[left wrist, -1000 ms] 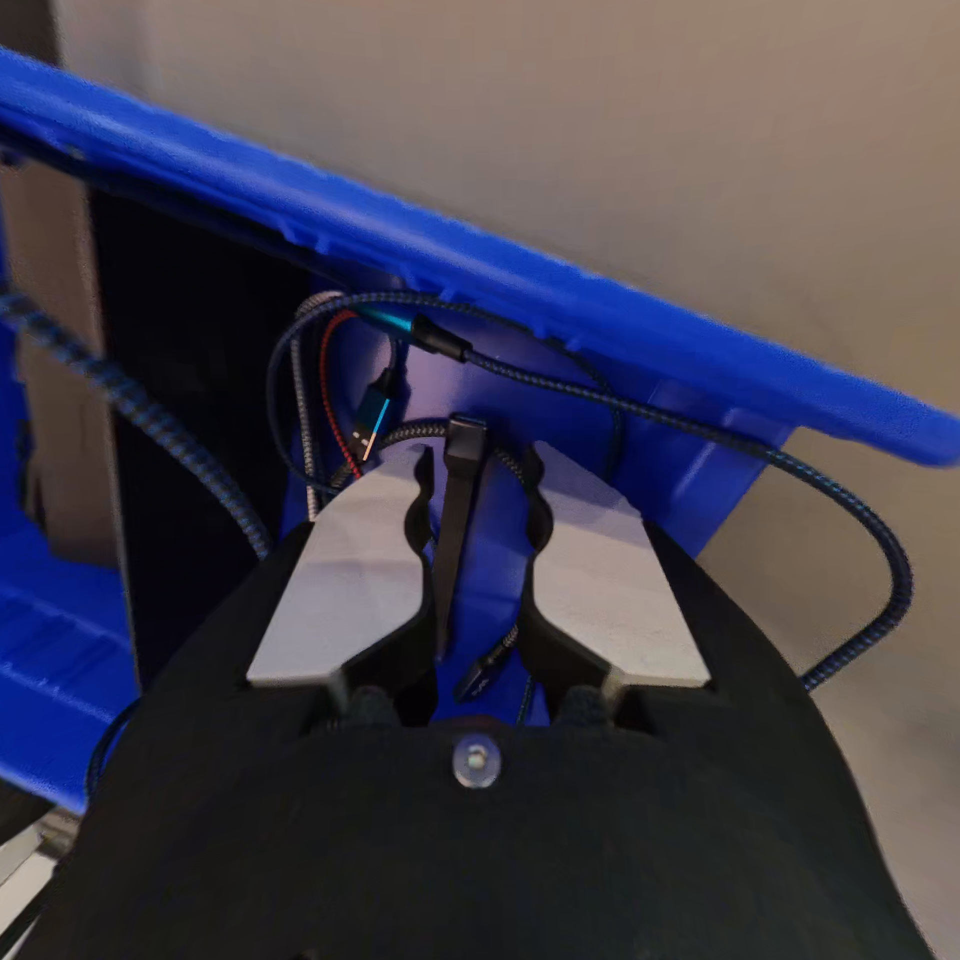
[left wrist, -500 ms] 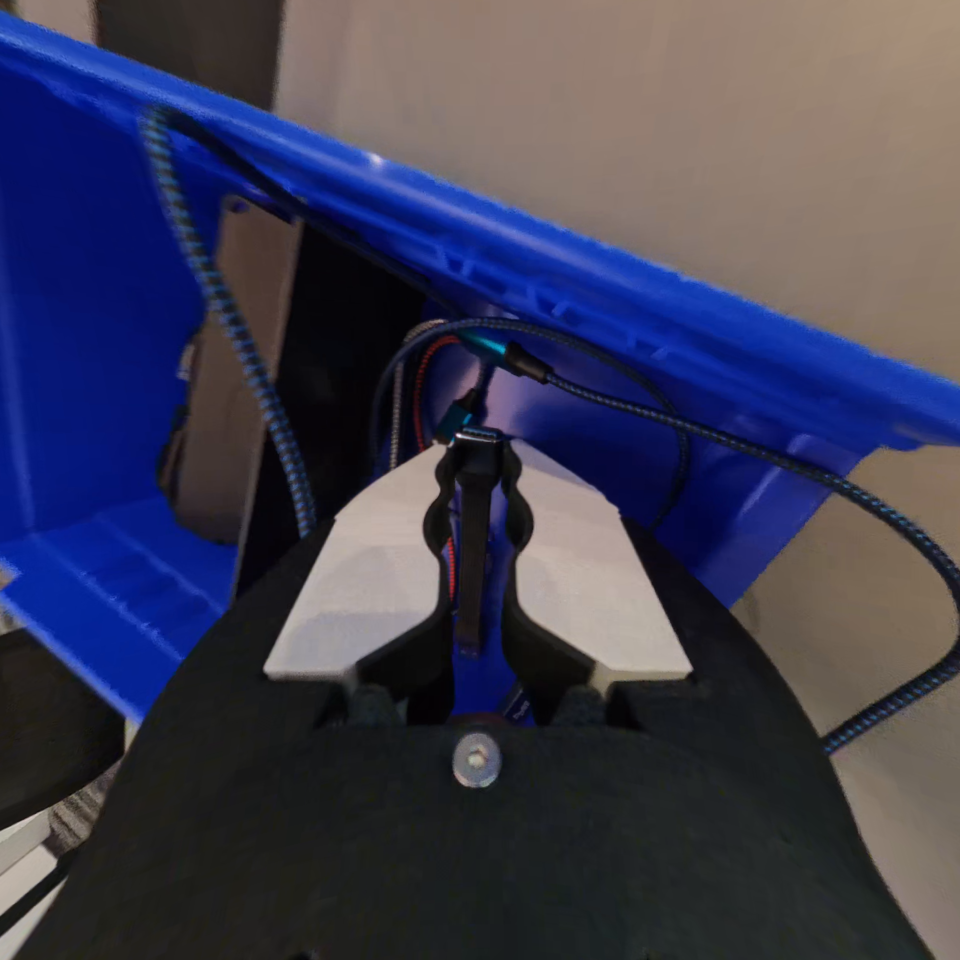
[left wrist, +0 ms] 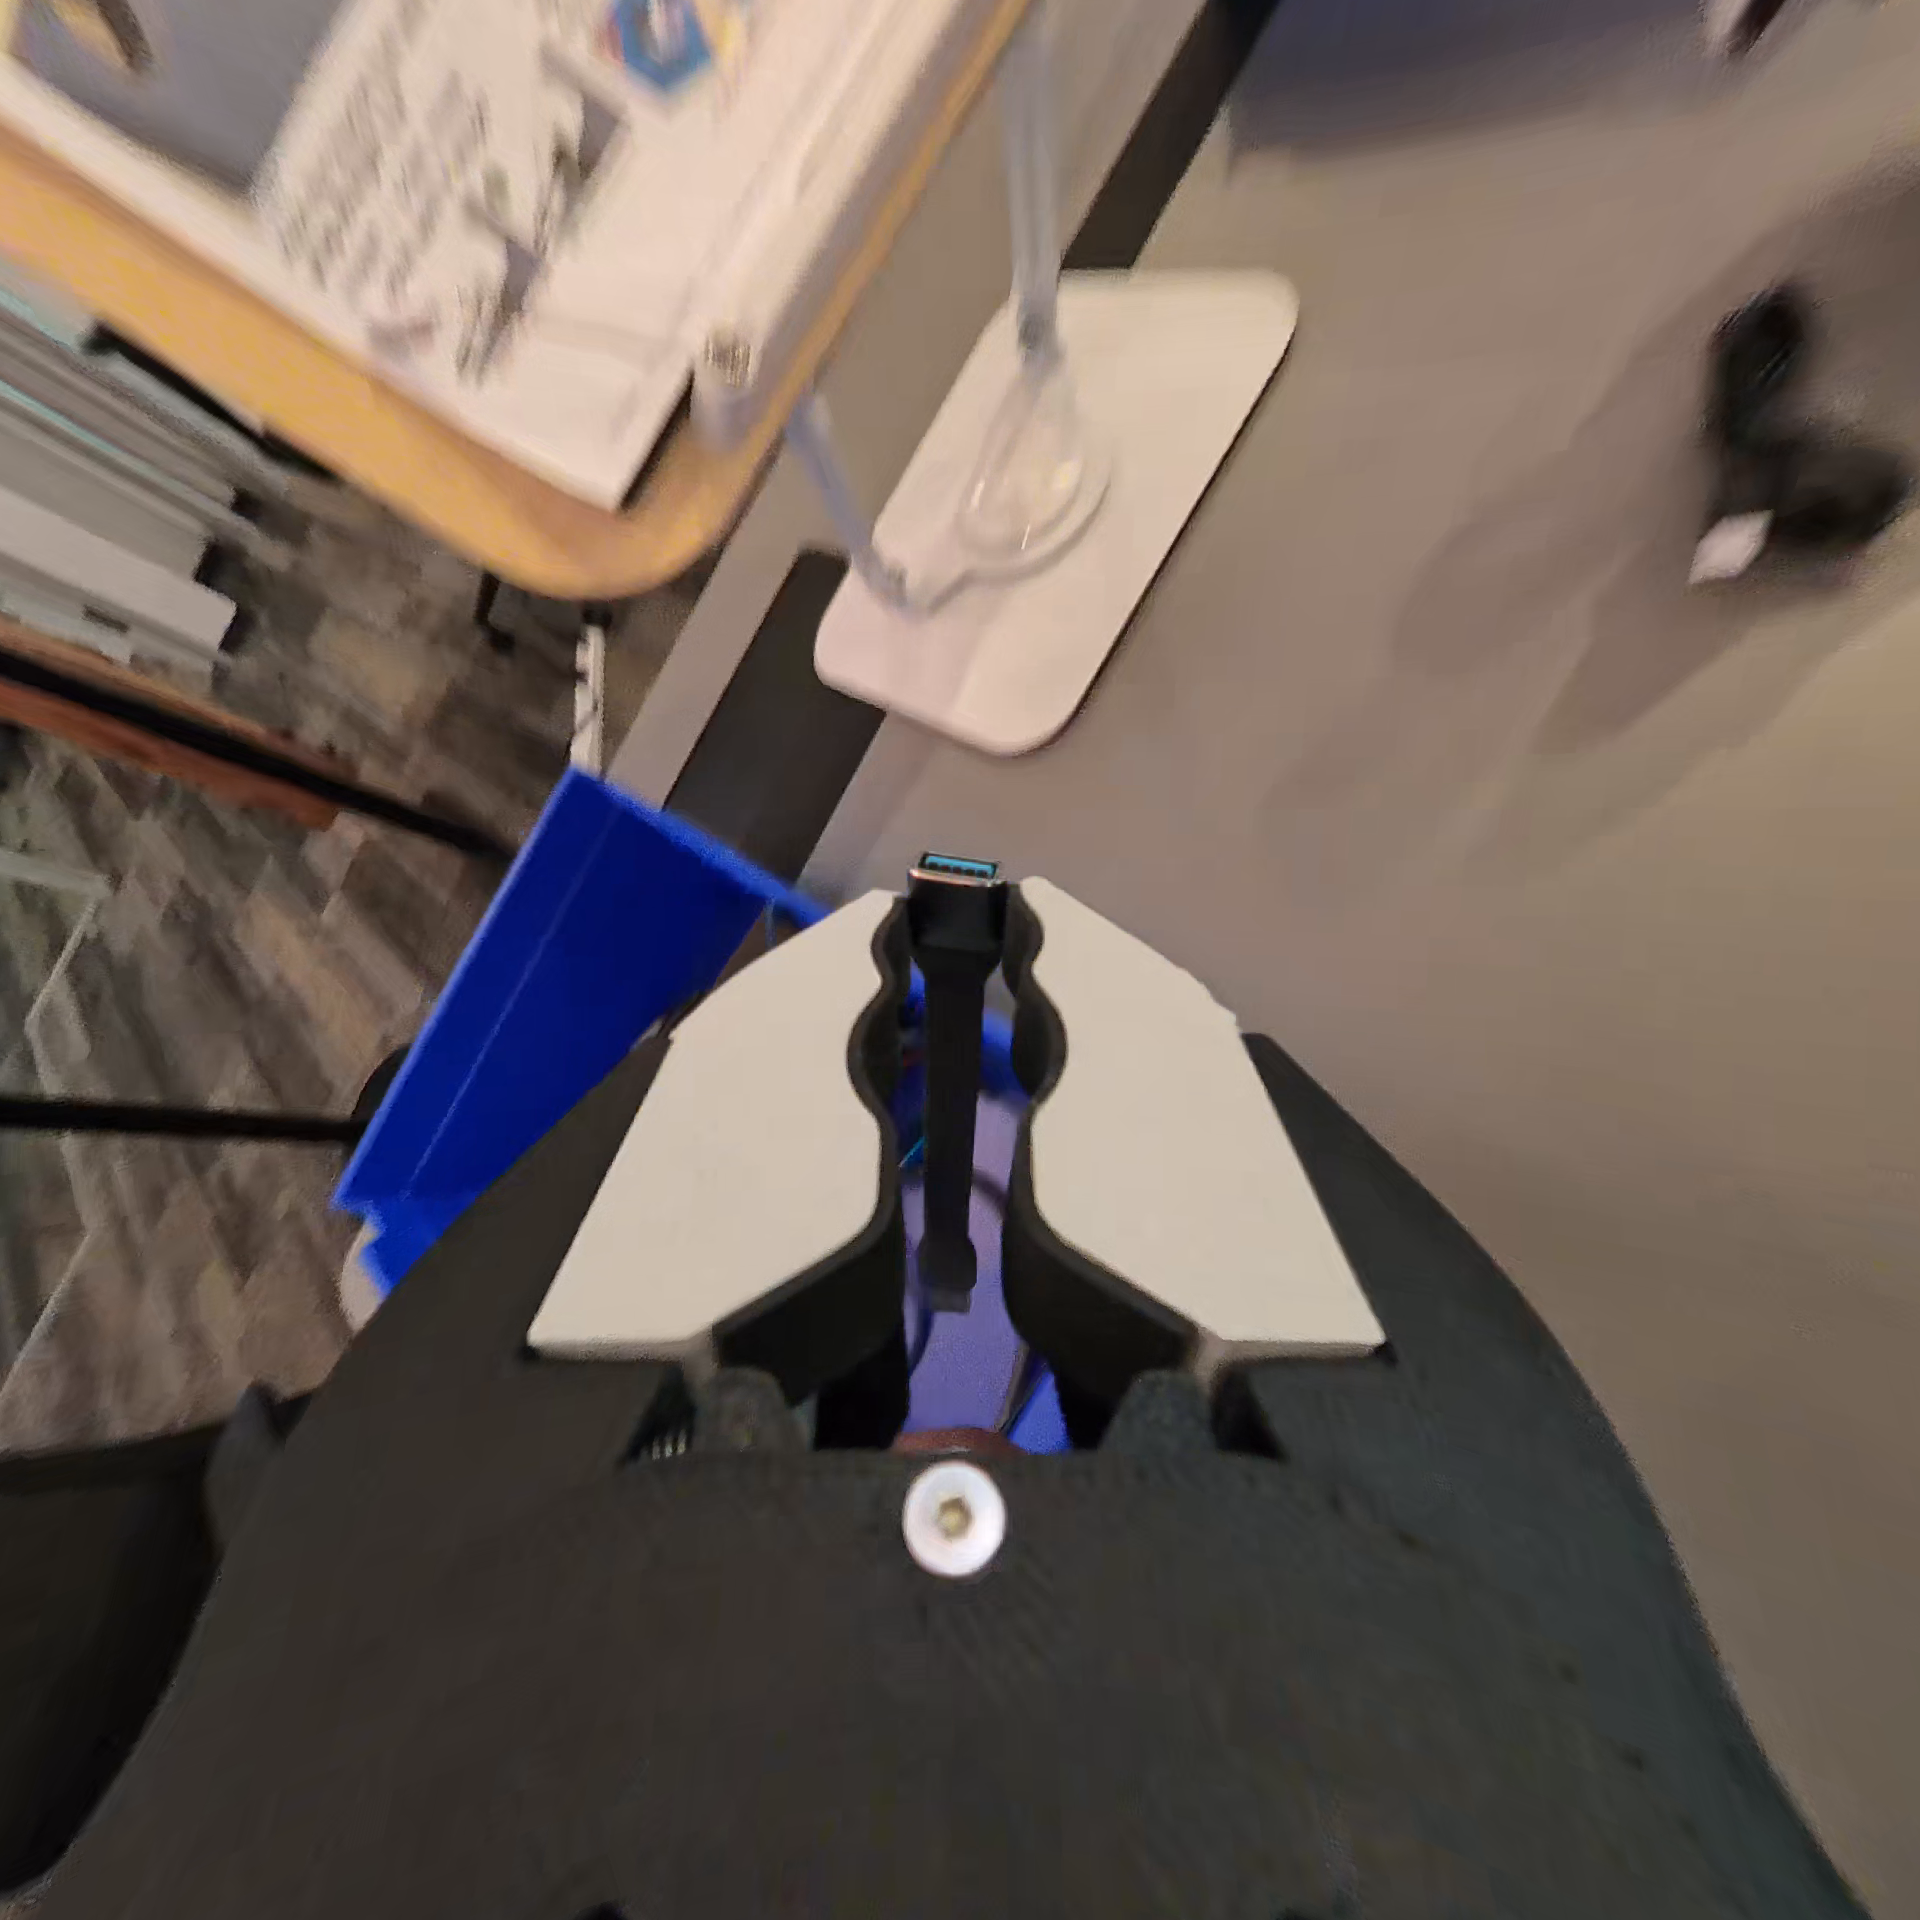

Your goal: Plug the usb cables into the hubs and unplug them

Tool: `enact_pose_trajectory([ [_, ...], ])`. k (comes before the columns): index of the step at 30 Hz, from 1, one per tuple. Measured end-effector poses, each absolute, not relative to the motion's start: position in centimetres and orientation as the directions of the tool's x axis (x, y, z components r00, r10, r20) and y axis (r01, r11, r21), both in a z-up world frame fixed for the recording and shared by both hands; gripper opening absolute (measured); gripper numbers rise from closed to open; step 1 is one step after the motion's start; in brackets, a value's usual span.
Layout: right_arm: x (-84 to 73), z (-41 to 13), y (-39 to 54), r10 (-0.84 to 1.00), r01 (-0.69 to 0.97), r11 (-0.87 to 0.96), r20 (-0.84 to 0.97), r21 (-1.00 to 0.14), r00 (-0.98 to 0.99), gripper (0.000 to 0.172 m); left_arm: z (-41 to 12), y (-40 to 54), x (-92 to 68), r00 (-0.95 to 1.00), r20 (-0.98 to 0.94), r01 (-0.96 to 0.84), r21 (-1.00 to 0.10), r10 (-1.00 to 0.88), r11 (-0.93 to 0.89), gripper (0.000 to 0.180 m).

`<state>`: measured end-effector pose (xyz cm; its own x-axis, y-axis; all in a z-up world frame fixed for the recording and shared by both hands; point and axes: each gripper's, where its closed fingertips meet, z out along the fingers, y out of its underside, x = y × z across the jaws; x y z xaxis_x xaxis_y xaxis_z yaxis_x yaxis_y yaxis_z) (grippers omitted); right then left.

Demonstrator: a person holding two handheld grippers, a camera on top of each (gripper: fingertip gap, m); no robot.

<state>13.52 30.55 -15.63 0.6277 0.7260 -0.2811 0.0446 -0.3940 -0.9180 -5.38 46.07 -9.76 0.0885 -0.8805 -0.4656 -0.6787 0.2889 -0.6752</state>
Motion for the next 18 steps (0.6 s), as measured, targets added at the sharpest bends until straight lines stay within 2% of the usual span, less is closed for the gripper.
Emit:
enact_pose_trajectory([
  [6, 10.5, -13.7, 31.0, 0.751, 0.101, -0.217, -0.1, -0.971, 0.653, 0.061, -6.5, 37.3, 2.2, 0.056, -0.302, -0.408, -0.877, -0.952, 0.255, 0.017],
  [13, 7.8, -14.1, 31.8, 0.702, 0.243, -0.14, 0.077, -0.96, 0.708, 0.071, -7.2, 32.1, 9.6, 0.047, -0.237, -0.299, -0.93, -0.97, 0.213, 0.017],
  [18, 8.9, -14.1, 32.9, 0.602, 0.257, -0.142, 0.122, -0.956, 0.789, 0.064, -6.8, 30.8, 12.0, 0.069, -0.129, -0.209, -0.971, -0.989, 0.112, 0.017],
])
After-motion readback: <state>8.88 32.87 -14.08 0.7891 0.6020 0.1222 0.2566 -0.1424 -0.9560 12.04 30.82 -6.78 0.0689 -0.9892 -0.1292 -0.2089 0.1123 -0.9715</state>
